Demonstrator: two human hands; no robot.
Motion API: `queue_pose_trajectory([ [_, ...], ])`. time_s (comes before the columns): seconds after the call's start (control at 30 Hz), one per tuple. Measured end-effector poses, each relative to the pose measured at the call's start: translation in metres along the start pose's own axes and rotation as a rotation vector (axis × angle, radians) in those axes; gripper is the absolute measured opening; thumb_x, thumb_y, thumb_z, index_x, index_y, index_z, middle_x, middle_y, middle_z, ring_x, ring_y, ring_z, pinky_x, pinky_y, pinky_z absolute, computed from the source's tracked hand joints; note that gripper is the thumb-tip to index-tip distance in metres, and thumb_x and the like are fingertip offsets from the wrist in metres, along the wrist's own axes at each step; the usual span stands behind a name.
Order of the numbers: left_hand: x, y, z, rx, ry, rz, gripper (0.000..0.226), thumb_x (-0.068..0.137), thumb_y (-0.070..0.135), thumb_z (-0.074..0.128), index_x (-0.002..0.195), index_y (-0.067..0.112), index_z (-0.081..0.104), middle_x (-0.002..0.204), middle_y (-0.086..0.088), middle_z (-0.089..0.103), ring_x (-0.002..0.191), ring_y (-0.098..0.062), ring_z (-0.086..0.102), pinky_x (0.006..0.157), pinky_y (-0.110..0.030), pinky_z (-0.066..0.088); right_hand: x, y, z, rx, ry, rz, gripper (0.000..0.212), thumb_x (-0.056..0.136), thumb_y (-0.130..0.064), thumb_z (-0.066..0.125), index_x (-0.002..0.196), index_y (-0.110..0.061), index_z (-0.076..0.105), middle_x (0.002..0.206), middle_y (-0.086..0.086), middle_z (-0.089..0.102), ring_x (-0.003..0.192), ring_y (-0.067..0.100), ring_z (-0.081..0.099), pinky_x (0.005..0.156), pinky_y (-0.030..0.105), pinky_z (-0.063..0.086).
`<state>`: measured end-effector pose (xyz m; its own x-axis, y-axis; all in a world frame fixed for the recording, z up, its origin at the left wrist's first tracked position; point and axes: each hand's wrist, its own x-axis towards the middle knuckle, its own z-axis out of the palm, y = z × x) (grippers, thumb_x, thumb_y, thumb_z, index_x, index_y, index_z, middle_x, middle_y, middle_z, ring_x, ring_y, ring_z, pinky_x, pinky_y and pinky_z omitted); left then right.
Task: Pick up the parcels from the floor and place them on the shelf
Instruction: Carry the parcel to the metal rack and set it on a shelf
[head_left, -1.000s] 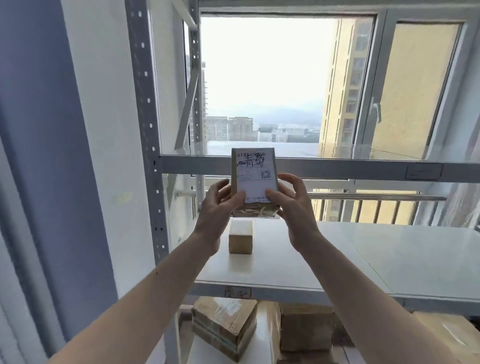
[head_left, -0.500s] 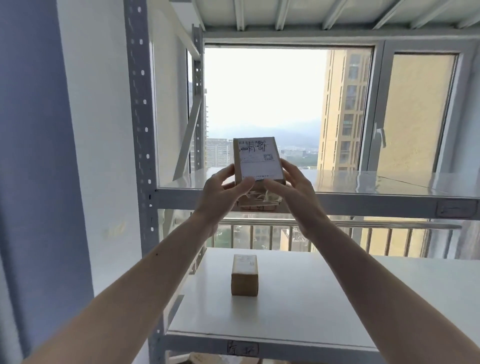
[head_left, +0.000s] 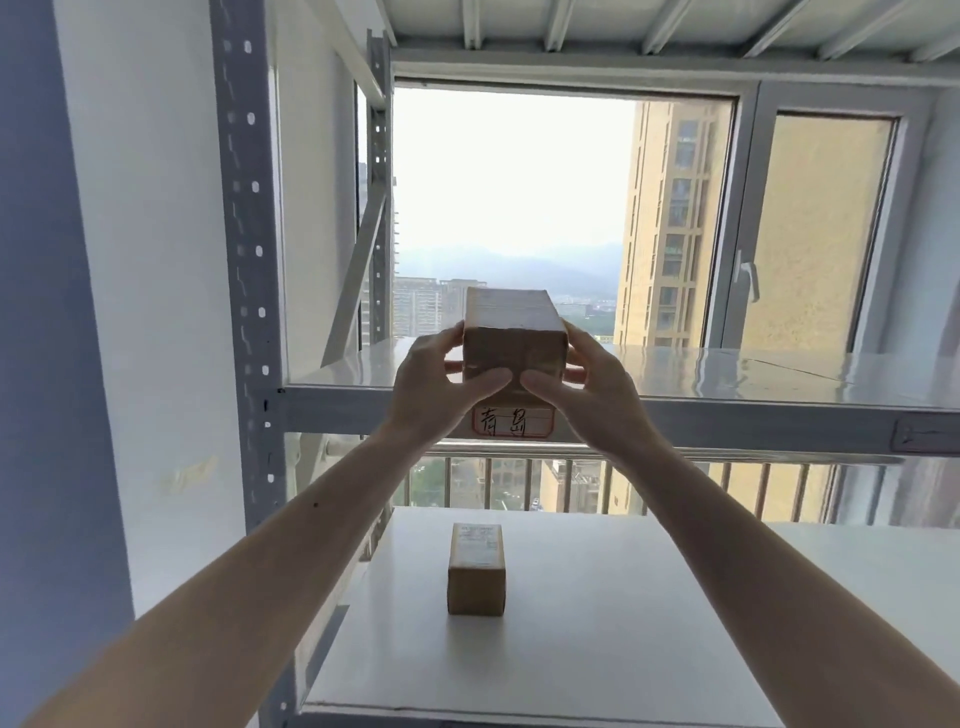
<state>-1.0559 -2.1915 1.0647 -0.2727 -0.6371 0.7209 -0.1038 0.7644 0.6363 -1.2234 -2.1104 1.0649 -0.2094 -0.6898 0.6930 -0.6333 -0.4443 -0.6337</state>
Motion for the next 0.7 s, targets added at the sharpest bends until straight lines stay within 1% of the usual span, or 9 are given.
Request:
queue_pose_trajectory([
  [0.07,0.003,0.000,-0.002,0.035,-0.029,-0.001,0.060,0.074,0.026,0.085,0.128,0.018,0.062,0.118,0.002,0.068,0.096,-0.017,0.068,0.078,-0.024,0.055,0.004,0.001,-0.002,-0.024,-0.010,0.005,0.067,0.086,-0.025,0.075,0.146,-0.020,0.046,0.117,-0.006,0.067,0.091,-0.004,0.063,0.063,0.005,0.051],
  [0.1,0.005,0.000,-0.004,0.036,-0.048,-0.014,0.062,0.072,0.024,0.087,0.128,0.019,0.062,0.113,0.008,0.068,0.093,-0.013,0.068,0.079,-0.026,0.055,0.007,0.001,-0.003,-0.037,-0.018,0.012,0.067,0.085,-0.025,0.075,0.145,-0.019,0.047,0.117,-0.004,0.068,0.092,-0.001,0.065,0.067,0.010,0.055],
  [0.2,0.009,-0.001,-0.006,0.032,-0.089,-0.048,0.070,0.065,0.019,0.091,0.129,0.019,0.062,0.106,0.016,0.068,0.090,-0.003,0.067,0.079,-0.026,0.055,0.011,0.002,-0.007,-0.054,-0.058,0.042,0.063,0.083,-0.027,0.075,0.140,-0.019,0.051,0.116,-0.002,0.071,0.105,0.016,0.069,0.087,0.039,0.060],
  [0.27,0.013,-0.003,-0.006,0.019,-0.097,-0.068,0.075,0.062,0.018,0.092,0.130,0.016,0.061,0.114,0.009,0.071,0.094,-0.008,0.070,0.082,-0.029,0.057,0.012,0.001,-0.009,-0.056,-0.072,0.069,0.064,0.080,-0.030,0.074,0.140,-0.020,0.052,0.115,-0.002,0.072,0.111,0.020,0.068,0.094,0.046,0.057],
  [0.33,0.017,-0.005,-0.005,0.011,-0.106,-0.083,0.076,0.062,0.019,0.093,0.131,0.014,0.060,0.117,0.005,0.071,0.094,-0.010,0.071,0.083,-0.031,0.058,0.015,0.003,-0.010,-0.062,-0.083,0.079,0.060,0.083,-0.027,0.073,0.138,-0.019,0.053,0.114,-0.004,0.072,0.114,0.021,0.066,0.097,0.048,0.055],
  [0.47,0.023,-0.007,-0.005,0.035,-0.152,-0.079,0.071,0.066,0.023,0.090,0.130,0.017,0.060,0.112,0.007,0.071,0.091,-0.007,0.070,0.080,-0.028,0.057,0.021,0.004,-0.012,-0.065,-0.121,0.087,0.053,0.088,-0.022,0.071,0.138,-0.018,0.053,0.109,-0.010,0.068,0.117,0.019,0.063,0.100,0.045,0.053],
  [0.57,0.029,-0.011,-0.008,0.076,-0.165,-0.099,0.085,0.061,0.045,0.088,0.136,0.017,0.057,0.118,0.006,0.069,0.099,-0.011,0.069,0.085,-0.032,0.057,0.025,0.006,-0.016,-0.074,-0.142,0.100,0.058,0.088,-0.027,0.072,0.141,-0.018,0.051,0.114,-0.010,0.065,0.115,0.016,0.061,0.099,0.040,0.053],
  [0.63,0.034,-0.014,-0.012,0.075,-0.154,-0.150,0.097,0.053,0.059,0.084,0.136,0.016,0.057,0.118,0.003,0.071,0.105,-0.014,0.069,0.089,-0.034,0.057,0.028,0.008,-0.019,-0.078,-0.137,0.121,0.068,0.084,-0.035,0.076,0.143,-0.015,0.048,0.123,-0.003,0.064,0.111,0.017,0.063,0.095,0.039,0.055],
  [0.7,0.039,-0.017,-0.016,0.052,-0.164,-0.194,0.082,0.060,0.050,0.087,0.129,0.012,0.063,0.109,0.002,0.075,0.100,-0.014,0.071,0.085,-0.030,0.057,0.030,0.010,-0.020,-0.085,-0.117,0.130,0.067,0.081,-0.039,0.077,0.137,-0.014,0.051,0.120,0.001,0.066,0.104,0.016,0.067,0.088,0.039,0.058],
])
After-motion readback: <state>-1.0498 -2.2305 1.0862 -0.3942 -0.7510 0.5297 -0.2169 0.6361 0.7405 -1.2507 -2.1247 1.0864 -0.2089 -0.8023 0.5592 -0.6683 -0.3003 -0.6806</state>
